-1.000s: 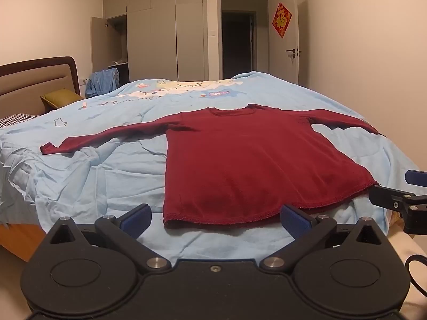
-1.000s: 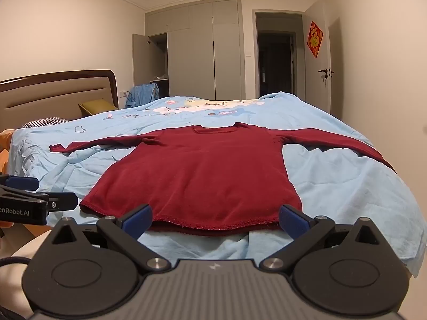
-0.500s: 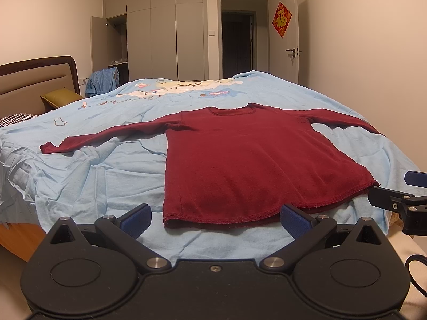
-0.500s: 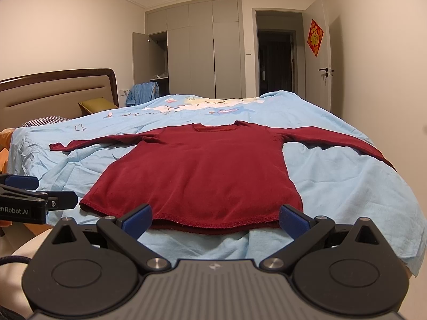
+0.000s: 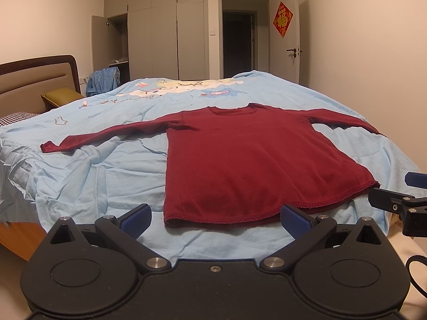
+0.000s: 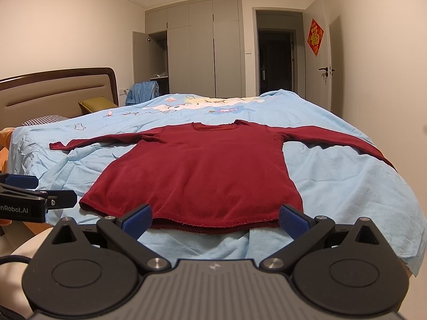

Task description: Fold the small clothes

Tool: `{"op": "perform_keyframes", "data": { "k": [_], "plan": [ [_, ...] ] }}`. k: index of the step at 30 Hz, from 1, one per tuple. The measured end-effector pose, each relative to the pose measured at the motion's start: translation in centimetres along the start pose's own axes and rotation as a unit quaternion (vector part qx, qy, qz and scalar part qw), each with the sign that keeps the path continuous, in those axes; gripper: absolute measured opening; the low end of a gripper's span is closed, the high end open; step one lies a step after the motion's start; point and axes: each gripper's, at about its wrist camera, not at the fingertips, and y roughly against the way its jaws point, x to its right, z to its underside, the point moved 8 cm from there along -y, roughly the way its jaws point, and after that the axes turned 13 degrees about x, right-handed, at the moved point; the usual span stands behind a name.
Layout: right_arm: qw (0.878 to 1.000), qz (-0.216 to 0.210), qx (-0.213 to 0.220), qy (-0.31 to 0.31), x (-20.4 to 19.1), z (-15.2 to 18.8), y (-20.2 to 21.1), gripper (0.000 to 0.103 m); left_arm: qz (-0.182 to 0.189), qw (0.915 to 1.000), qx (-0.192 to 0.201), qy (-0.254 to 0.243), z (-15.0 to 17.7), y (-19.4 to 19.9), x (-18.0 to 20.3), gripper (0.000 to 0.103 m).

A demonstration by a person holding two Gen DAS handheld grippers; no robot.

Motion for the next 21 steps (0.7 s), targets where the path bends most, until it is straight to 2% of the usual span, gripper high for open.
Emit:
{"op": "perform_keyframes", "data": {
  "k": [21],
  "plan": [
    [1.000,0.000,-0.002,0.000,0.01,0.40,0.00,0.103,0.000,1.0000,-0.002,0.000,0.07,0.14,0.10,0.102]
  ]
}}
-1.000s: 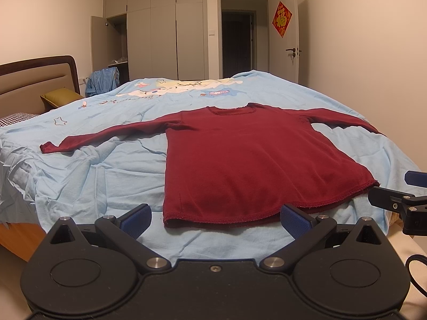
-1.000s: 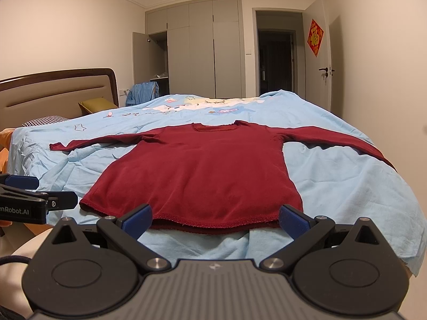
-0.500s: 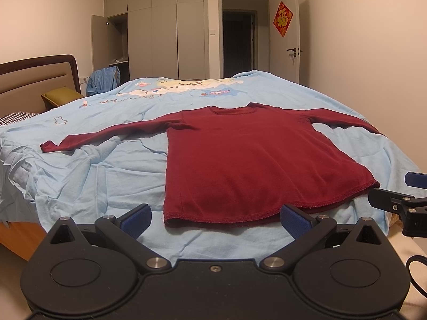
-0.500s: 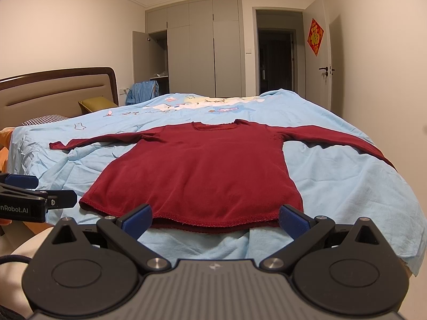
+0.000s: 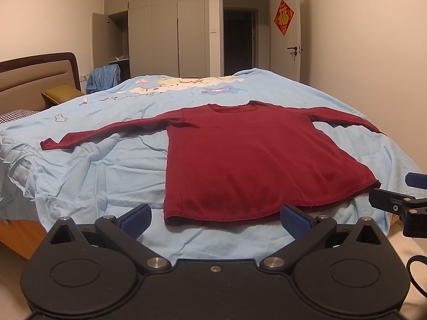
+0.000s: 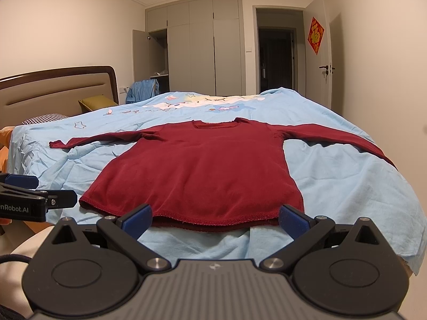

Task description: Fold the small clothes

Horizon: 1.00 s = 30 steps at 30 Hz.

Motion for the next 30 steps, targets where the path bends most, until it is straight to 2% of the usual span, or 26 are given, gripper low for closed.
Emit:
{"op": "perform_keyframes", "data": {
  "k": [30],
  "plan": [
    [1.000,0.000,-0.002,0.000,-0.01,0.01,-0.07,0.103,0.000,1.0000,-0.005,0.002,0.81,-0.29,-0.35,0.102]
  ]
}}
